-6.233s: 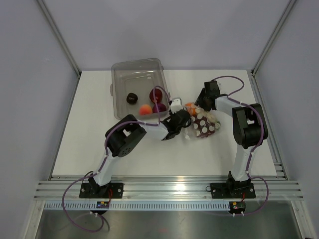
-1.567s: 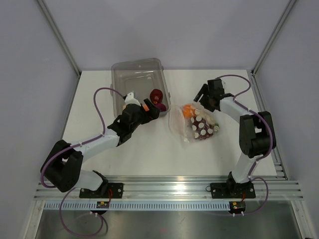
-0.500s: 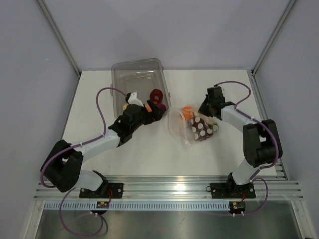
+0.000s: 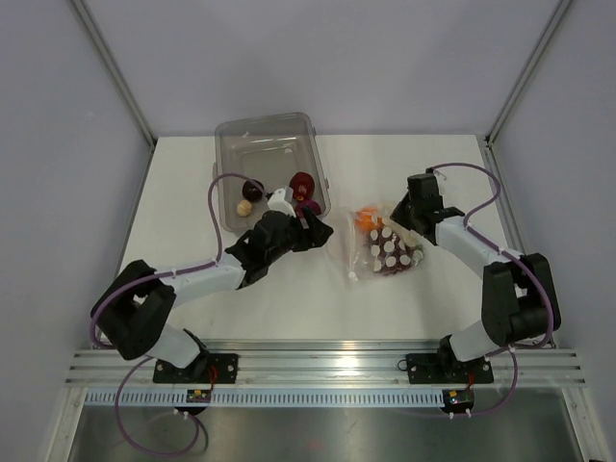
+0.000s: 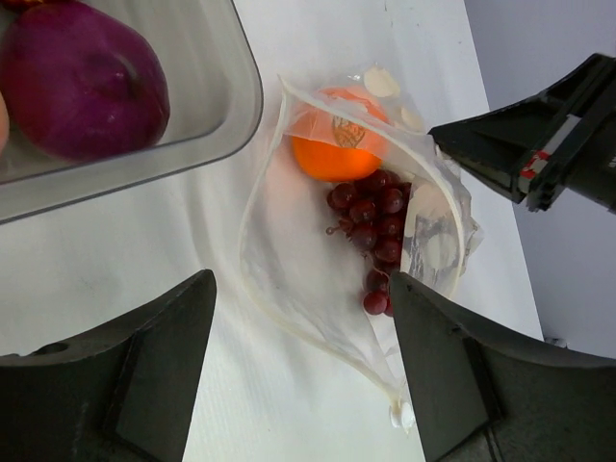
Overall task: Open the zip-top bag and remove the fake food
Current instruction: Pick up the fake fruit from the zipper food storage bag.
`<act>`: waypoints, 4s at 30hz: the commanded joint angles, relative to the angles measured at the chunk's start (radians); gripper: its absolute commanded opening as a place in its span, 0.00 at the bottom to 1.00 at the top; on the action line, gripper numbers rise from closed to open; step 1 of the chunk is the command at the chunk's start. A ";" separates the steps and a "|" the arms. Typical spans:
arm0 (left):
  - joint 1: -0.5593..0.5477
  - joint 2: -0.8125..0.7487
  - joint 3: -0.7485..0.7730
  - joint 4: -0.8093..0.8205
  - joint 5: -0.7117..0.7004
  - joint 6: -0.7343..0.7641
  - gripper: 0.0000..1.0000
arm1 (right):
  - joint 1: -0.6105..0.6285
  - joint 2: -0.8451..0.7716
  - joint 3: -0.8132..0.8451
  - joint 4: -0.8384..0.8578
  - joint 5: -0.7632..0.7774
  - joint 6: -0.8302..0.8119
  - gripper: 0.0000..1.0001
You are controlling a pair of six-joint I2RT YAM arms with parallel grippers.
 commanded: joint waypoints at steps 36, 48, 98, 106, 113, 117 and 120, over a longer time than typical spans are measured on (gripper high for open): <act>-0.096 0.269 0.130 0.212 0.132 -0.168 0.74 | 0.011 -0.340 -0.137 -0.038 0.092 0.014 0.51; -0.124 0.344 0.102 0.304 0.113 -0.390 0.72 | 0.010 -0.104 0.053 -0.013 0.057 -0.040 0.50; -0.151 0.521 0.381 0.165 -0.160 -0.056 0.89 | 0.010 0.203 0.126 0.076 -0.325 -0.109 0.47; -0.151 0.549 0.420 0.131 -0.183 -0.027 0.92 | 0.010 0.218 0.123 0.080 -0.440 -0.107 0.48; -0.151 0.567 0.452 0.090 -0.209 -0.017 0.95 | 0.010 0.238 0.123 0.077 -0.486 -0.104 0.50; -0.153 0.553 0.388 0.143 -0.217 -0.024 0.95 | 0.011 0.229 0.130 0.065 -0.451 -0.101 0.50; -0.153 0.526 0.336 0.194 -0.218 -0.019 0.94 | 0.010 0.224 0.133 0.065 -0.446 -0.100 0.50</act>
